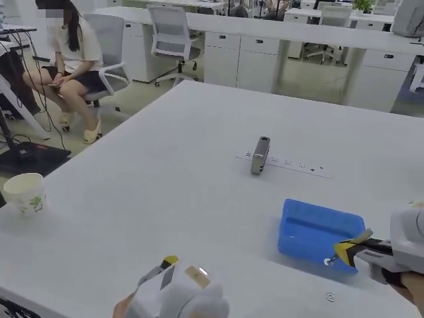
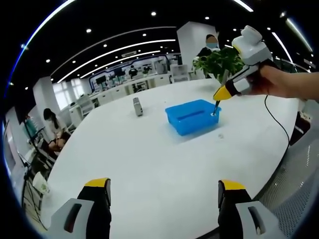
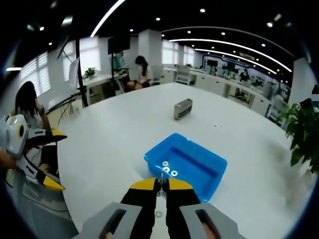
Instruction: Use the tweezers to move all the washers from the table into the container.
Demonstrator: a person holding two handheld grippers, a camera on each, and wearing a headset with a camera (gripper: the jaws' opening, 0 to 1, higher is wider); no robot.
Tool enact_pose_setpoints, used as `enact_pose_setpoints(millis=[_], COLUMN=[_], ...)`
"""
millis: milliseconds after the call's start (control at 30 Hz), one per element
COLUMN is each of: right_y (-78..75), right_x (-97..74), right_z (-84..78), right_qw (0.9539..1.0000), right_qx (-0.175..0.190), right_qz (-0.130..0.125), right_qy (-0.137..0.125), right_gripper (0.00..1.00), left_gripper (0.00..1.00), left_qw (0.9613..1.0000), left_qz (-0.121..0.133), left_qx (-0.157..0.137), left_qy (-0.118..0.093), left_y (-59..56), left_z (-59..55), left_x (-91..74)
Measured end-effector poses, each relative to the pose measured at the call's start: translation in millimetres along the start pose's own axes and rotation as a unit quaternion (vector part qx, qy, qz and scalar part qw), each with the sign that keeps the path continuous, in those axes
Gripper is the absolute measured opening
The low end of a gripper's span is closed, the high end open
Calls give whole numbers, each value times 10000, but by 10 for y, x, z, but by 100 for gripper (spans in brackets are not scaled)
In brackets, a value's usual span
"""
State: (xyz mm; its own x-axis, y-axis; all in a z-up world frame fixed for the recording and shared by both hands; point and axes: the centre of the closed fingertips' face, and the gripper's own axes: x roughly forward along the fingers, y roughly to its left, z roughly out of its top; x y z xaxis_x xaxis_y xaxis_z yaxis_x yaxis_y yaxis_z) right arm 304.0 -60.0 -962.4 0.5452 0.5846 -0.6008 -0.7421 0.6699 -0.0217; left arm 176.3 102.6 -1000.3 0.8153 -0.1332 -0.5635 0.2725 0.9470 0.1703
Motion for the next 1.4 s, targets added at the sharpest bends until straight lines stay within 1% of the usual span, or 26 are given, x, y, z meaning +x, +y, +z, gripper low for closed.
enact_pose_setpoints(millis=[167,233,400,533,800,1167,1300,1400], right_y=[-51,-65,-84,-94,-168,-250,-290,-324], right_x=[0,14,59,85,132,195,222,263], right_z=[60,78,145,187,261,291,283,252], right_qw=[10000,10000,9999,9998,9996,9996,9996,9996], right_qx=[-7,-36,-118,-187,-257,-254,-237,-232], right_qz=[-46,-59,-49,-46,-62,-101,-125,-143], right_qy=[-46,-48,-70,-81,-102,-118,-99,-54], right_gripper=[2,2,2,2,2,2,2,2], left_gripper=[91,91,91,91,91,91,91,91], left_qw=[10000,10000,10000,10000,10000,9999,9999,9998], left_qz=[-9,-17,-2,39,77,95,133,178], left_qx=[-30,-32,-20,-38,-37,3,13,-43], left_qy=[-4,36,55,25,33,81,24,-19], left_y=[1,-1,3,24,43,46,57,81], left_z=[-1,-17,-27,-21,-23,-39,-18,-4], left_x=[-6,-3,-3,-4,-1,14,7,-3])
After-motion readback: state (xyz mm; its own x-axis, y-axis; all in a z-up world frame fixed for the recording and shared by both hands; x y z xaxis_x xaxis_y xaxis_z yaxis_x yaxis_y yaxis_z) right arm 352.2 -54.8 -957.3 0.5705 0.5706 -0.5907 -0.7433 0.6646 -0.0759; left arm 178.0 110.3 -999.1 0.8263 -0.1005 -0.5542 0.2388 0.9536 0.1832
